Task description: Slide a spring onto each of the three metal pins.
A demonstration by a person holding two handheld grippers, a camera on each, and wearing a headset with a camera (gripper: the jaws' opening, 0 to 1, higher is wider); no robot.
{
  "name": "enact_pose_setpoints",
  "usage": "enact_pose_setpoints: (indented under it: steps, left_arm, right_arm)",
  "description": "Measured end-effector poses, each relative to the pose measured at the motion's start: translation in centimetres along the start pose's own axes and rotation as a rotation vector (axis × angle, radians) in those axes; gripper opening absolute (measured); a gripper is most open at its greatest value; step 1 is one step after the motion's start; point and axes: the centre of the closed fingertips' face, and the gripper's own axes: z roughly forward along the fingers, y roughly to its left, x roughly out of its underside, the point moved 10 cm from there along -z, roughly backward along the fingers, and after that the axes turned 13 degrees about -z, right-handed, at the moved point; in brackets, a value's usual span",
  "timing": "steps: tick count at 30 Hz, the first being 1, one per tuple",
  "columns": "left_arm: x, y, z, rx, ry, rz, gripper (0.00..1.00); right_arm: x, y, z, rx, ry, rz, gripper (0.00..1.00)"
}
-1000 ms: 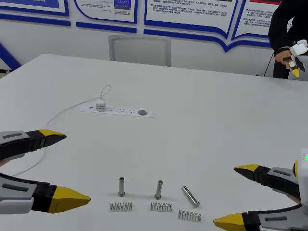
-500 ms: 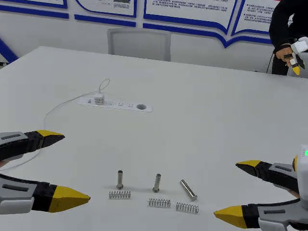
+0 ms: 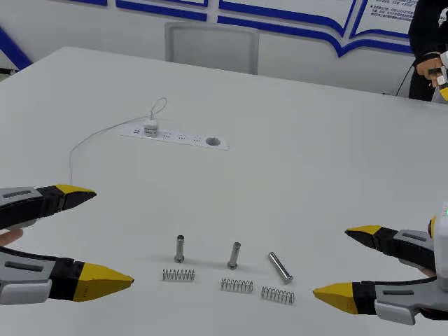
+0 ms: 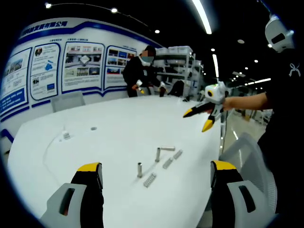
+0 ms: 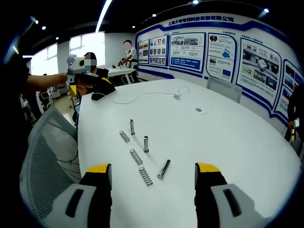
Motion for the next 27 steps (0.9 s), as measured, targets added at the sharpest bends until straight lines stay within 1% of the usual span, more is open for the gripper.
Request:
enact_pose_setpoints:
  steps: [3,7,13,16,19,23,27]
  left_arm:
    - [0.2,0.1,0.3,-0.004,-0.004,-0.002,0.97]
    - [0.6,0.5,0.7,-0.01,0.008,-0.012,0.96]
    - [1.2,0.7,1.0,-0.017,0.016,-0.033,0.96]
    - [1.5,1.1,1.2,-0.037,0.01,-0.042,0.97]
    - [1.6,1.5,1.5,-0.049,0.003,-0.051,0.97]
    - [1.4,1.7,1.6,-0.057,-0.023,-0.059,0.96]
    - [1.5,1.9,1.9,-0.072,-0.025,-0.063,0.97]
  right_arm:
    - [0.1,-0.5,0.8,0.003,0.002,0.026,0.68]
    - [0.3,-1.1,2.1,0.003,0.018,0.043,0.65]
    - [0.7,-1.3,3.6,-0.022,0.033,0.056,0.63]
    - [1.1,-1.5,4.2,-0.041,0.041,0.051,0.63]
    - [1.3,-1.6,4.6,-0.046,0.057,0.049,0.62]
    - [1.5,-1.9,5.1,-0.032,0.061,0.054,0.58]
    - [1.6,-2.0,5.5,-0.031,0.065,0.062,0.57]
